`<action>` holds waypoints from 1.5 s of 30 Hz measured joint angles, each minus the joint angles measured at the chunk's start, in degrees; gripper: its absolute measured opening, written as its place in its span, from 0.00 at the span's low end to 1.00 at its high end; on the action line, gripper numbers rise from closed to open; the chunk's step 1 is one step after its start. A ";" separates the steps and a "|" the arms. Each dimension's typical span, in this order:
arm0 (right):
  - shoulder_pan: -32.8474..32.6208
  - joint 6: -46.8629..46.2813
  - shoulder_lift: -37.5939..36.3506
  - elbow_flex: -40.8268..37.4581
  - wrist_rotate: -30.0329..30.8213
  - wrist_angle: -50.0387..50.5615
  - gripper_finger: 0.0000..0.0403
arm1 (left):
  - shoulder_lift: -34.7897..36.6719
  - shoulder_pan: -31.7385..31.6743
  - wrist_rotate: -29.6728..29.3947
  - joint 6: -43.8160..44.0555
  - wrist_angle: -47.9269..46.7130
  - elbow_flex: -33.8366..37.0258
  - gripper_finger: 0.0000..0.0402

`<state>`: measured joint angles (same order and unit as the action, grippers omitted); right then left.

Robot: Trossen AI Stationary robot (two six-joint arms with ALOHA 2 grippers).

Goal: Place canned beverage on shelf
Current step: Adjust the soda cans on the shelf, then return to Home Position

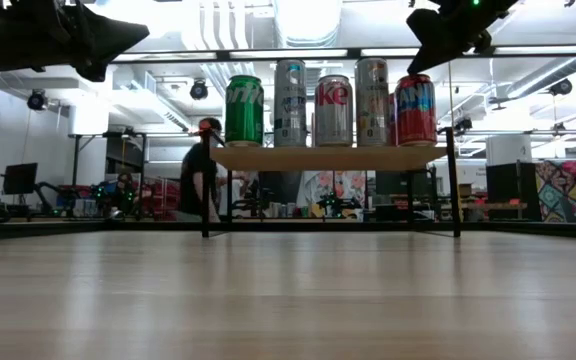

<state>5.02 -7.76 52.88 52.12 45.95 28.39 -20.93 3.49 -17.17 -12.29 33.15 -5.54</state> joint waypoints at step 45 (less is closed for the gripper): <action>-0.62 4.78 -3.21 4.28 -18.09 1.33 0.02 | 0.00 0.02 0.28 1.68 0.09 -0.02 0.00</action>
<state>4.40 -2.98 49.67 56.40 27.86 29.72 -20.92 3.51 -16.89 -10.61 33.23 -5.56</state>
